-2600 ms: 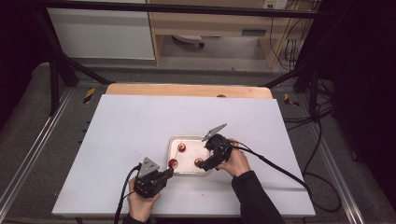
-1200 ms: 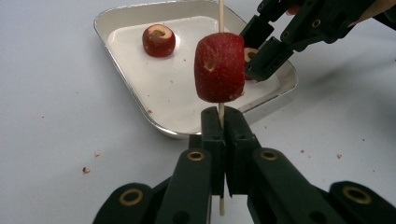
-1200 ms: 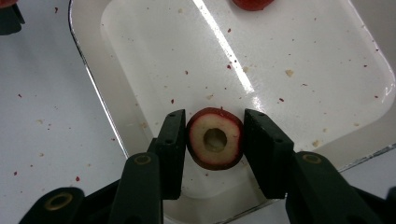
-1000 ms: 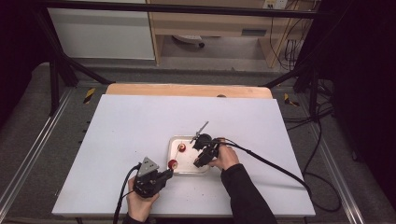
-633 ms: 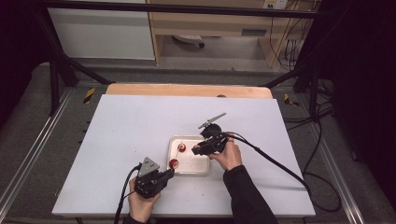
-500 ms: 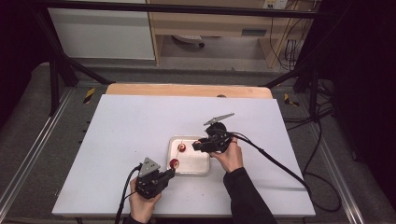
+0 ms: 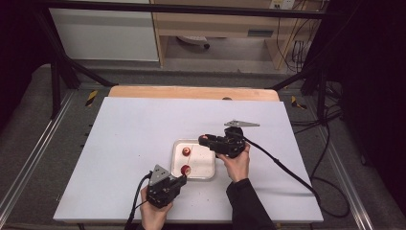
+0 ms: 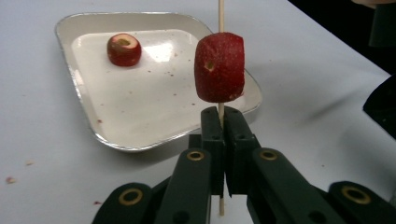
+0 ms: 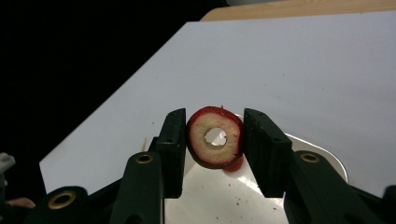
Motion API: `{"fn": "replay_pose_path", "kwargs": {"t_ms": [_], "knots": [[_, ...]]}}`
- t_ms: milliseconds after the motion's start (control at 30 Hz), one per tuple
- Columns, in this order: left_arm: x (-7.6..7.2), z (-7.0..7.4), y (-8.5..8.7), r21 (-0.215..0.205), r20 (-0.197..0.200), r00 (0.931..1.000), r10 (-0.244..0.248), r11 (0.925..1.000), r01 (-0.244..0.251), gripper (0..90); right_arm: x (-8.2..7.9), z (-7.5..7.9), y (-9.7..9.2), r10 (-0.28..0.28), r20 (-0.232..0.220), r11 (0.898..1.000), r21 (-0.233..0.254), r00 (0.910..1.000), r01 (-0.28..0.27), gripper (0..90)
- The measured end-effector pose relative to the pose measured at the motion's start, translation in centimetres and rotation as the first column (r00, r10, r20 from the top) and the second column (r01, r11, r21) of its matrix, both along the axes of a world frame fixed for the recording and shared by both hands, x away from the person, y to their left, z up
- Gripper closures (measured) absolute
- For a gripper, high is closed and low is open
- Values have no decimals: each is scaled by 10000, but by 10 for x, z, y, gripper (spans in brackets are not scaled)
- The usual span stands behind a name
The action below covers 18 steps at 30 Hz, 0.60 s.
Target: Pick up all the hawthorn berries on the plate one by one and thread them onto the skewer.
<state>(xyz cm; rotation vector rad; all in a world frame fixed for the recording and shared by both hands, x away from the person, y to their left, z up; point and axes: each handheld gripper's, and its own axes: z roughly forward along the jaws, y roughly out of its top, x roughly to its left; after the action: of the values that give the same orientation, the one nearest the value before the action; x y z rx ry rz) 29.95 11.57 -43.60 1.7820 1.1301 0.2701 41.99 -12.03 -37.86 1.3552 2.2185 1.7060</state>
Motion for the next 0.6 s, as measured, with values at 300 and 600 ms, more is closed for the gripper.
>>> {"fn": "replay_pose_path", "kwargs": {"t_ms": [300,600], "knots": [[-1,-2,-15,-289,-157,9992,374,9989,-378,883,-2,-5,4,-633,353,9917,1144,9974,589,613],[5,-2,-25,-427,-172,9984,542,9976,-548,884,-5,-6,6,-863,508,9831,1664,9950,767,613]]}}
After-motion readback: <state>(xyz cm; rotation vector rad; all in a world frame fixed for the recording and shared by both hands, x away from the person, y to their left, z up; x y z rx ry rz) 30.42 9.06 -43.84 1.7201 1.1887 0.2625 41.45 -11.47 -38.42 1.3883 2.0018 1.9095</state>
